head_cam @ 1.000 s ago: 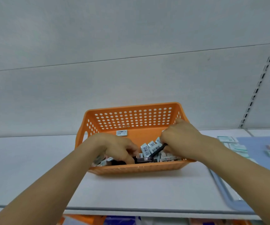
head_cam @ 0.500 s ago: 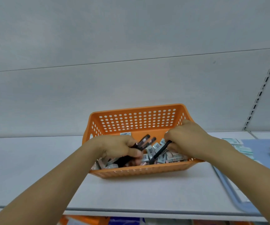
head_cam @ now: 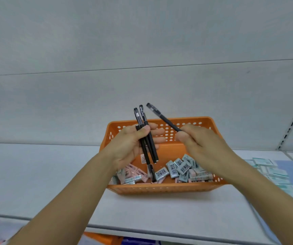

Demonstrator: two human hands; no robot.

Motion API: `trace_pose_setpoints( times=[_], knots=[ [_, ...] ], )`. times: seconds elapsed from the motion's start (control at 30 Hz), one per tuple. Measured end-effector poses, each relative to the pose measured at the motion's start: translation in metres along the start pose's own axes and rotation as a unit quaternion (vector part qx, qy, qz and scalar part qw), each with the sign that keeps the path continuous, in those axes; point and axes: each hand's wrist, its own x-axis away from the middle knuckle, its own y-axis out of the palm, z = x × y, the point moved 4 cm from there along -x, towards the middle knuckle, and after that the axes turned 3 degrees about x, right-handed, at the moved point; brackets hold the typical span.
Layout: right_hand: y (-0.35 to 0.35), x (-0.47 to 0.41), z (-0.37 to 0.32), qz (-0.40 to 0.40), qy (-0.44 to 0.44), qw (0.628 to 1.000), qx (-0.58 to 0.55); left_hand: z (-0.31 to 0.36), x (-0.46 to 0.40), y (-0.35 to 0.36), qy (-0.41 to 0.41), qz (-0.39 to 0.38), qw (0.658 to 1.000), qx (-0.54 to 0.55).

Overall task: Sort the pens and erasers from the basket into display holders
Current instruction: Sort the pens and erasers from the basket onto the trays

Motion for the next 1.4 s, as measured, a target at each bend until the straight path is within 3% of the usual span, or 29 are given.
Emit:
trace_pose_setpoints(
  times=[0.17,0.27,0.4,0.5,0.57,0.63,0.7,0.77,0.83,0.93,1.0,1.03,1.1,1.17,1.2,1.27,1.4],
  knots=[
    [0.026,-0.010,-0.018,-0.014,-0.018,0.999,-0.046,0.000,0.001,0.016,0.044,-0.002,0.988,0.145],
    [0.035,-0.011,-0.022,-0.027,-0.002,0.991,-0.134,0.001,0.000,0.016,0.067,0.061,0.968,0.232],
    [0.046,-0.007,-0.020,-0.134,0.065,0.942,-0.300,0.004,-0.001,0.012,0.091,0.120,0.950,0.274],
    [0.037,-0.008,-0.008,-0.124,0.094,0.949,-0.275,0.012,0.003,-0.006,0.135,0.180,0.933,0.281],
    [0.023,-0.012,0.001,-0.089,0.104,0.969,-0.208,0.020,0.007,-0.020,0.171,0.231,0.935,0.209],
    [0.012,-0.017,0.005,-0.093,0.098,0.981,-0.139,0.026,0.012,-0.025,0.181,0.263,0.948,0.008],
    [0.004,-0.026,-0.002,-0.122,0.060,0.990,-0.040,0.026,0.013,-0.014,0.172,0.213,0.930,-0.247],
    [-0.001,-0.038,-0.017,-0.108,0.018,0.994,0.006,0.016,0.010,0.004,0.140,0.087,0.891,-0.422],
    [-0.005,-0.047,-0.025,-0.061,0.003,0.998,0.010,0.011,0.008,0.014,0.115,0.012,0.895,-0.430],
    [-0.004,-0.051,-0.022,-0.008,0.045,0.992,-0.120,0.017,0.010,0.010,0.067,0.003,0.961,-0.268],
    [0.001,-0.048,-0.014,0.026,0.082,0.978,-0.191,0.019,0.011,0.002,0.053,0.021,0.977,-0.204],
    [0.003,-0.045,-0.012,0.011,0.091,0.981,-0.170,0.019,0.011,-0.003,0.053,0.042,0.983,-0.173],
    [0.019,-0.037,-0.009,-0.146,0.081,0.982,-0.083,0.018,0.010,-0.010,0.055,0.082,0.990,-0.098],
    [0.046,-0.020,-0.009,-0.362,0.045,0.931,0.026,0.015,0.009,-0.016,0.055,0.096,0.993,-0.045],
    [0.056,-0.012,-0.009,-0.430,0.029,0.899,0.073,0.014,0.008,-0.017,0.056,0.094,0.994,-0.028],
    [0.069,-0.005,-0.010,-0.486,0.009,0.864,0.131,0.011,0.007,-0.020,0.059,0.088,0.994,-0.006],
    [0.074,-0.010,-0.011,-0.530,0.028,0.833,0.158,0.008,0.005,-0.024,0.050,0.088,0.995,-0.010]
  ],
)
